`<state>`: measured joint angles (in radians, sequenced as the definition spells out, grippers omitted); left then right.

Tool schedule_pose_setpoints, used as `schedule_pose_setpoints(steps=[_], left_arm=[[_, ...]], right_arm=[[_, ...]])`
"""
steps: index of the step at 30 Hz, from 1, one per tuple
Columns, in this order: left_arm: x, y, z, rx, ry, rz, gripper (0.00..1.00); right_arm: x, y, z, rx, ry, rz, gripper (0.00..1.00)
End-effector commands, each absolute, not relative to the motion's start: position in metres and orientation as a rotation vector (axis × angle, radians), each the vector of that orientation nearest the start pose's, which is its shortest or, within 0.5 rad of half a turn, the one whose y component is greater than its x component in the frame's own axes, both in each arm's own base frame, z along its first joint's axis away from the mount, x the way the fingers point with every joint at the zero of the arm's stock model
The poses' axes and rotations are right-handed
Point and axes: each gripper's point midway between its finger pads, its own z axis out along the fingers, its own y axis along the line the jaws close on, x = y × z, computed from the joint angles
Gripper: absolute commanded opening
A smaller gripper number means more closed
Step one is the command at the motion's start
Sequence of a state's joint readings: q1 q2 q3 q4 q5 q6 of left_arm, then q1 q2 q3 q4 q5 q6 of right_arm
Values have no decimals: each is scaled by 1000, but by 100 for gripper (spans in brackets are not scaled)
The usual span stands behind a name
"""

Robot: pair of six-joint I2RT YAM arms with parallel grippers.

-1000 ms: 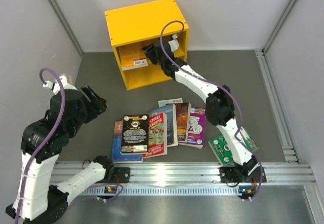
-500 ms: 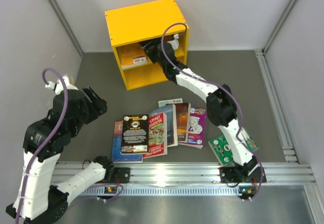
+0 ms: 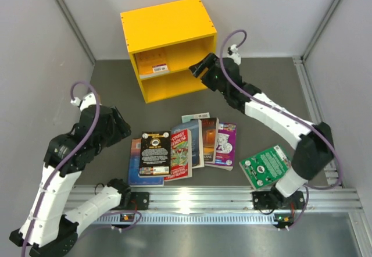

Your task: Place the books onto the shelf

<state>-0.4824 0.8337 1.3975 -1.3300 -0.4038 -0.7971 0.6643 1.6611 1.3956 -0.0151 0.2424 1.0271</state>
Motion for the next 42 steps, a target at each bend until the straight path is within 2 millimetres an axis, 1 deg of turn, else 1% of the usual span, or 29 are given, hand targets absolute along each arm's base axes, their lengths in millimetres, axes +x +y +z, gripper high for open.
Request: schedule_pose_setpoints(steps=[1, 2, 3, 4, 5, 6, 7, 8, 9, 10, 11, 13, 14, 16, 19, 20, 21, 22, 23, 25, 26, 27, 28, 29, 32, 35, 38, 40, 42], left_arm=[[182, -62, 287, -512, 2219, -287, 68], [184, -65, 283, -506, 2229, -298, 68], [186, -71, 277, -497, 2239, -322, 67], [187, -74, 275, -491, 2244, -331, 67], [188, -75, 273, -482, 2245, -336, 67], [191, -77, 270, -476, 2251, -337, 67], [192, -78, 270, -472, 2248, -340, 67], [193, -78, 269, -463, 2249, -335, 67], [194, -79, 266, -455, 2258, -330, 67], [197, -81, 266, -449, 2255, -334, 67], [198, -82, 266, -441, 2255, -335, 67], [202, -85, 264, -434, 2260, -341, 67], [202, -88, 263, -427, 2266, -351, 67], [204, -90, 261, -422, 2274, -355, 67], [204, -92, 260, -418, 2277, -360, 66], [203, -91, 260, -418, 2280, -358, 66], [202, -90, 260, -419, 2280, -354, 66], [200, -88, 260, -424, 2279, -351, 66], [198, -87, 260, -425, 2279, -347, 66], [193, -81, 259, -430, 2279, -326, 66], [190, -78, 258, -434, 2280, -317, 66], [187, -75, 257, -437, 2282, -305, 66], [184, -73, 255, -437, 2288, -296, 66], [182, -71, 254, -437, 2291, -292, 66], [173, -67, 248, -434, 2310, -279, 66], [166, -63, 244, -433, 2324, -270, 66], [162, -61, 243, -431, 2326, -261, 66], [161, -59, 243, -427, 2327, -254, 66], [161, -59, 243, -427, 2326, -255, 66]], right_arm=[[368, 298, 272, 383, 2119, 823, 73], [350, 302, 264, 319, 2179, 828, 74], [329, 311, 254, 231, 2261, 880, 76], [309, 311, 232, 177, 2353, 865, 77], [281, 312, 217, 80, 2444, 848, 84], [260, 312, 204, 26, 2525, 852, 90], [238, 307, 181, -12, 2610, 818, 99], [215, 307, 173, -73, 2664, 829, 100], [197, 310, 168, -115, 2713, 888, 100], [182, 309, 156, -139, 2755, 899, 100], [167, 313, 156, -188, 2770, 931, 100], [148, 316, 151, -246, 2818, 977, 100], [141, 319, 148, -270, 2835, 981, 100], [136, 322, 143, -279, 2852, 978, 100], [128, 330, 129, -274, 2899, 974, 100], [124, 334, 121, -277, 2921, 967, 100], [122, 337, 118, -271, 2932, 973, 100], [119, 344, 116, -253, 2936, 1009, 100], [111, 349, 108, -266, 2964, 1004, 100], [102, 356, 96, -249, 3009, 986, 100], [95, 359, 92, -265, 3023, 973, 100], [92, 362, 88, -264, 3025, 965, 100], [89, 363, 80, -229, 3051, 950, 100], [87, 370, 79, -231, 3036, 980, 100], [87, 381, 75, -193, 3018, 1002, 100], [89, 387, 73, -140, 3003, 1000, 100], [93, 386, 67, -74, 2996, 962, 100], [97, 388, 66, -17, 2981, 970, 98], [98, 394, 68, 5, 2967, 1005, 90]])
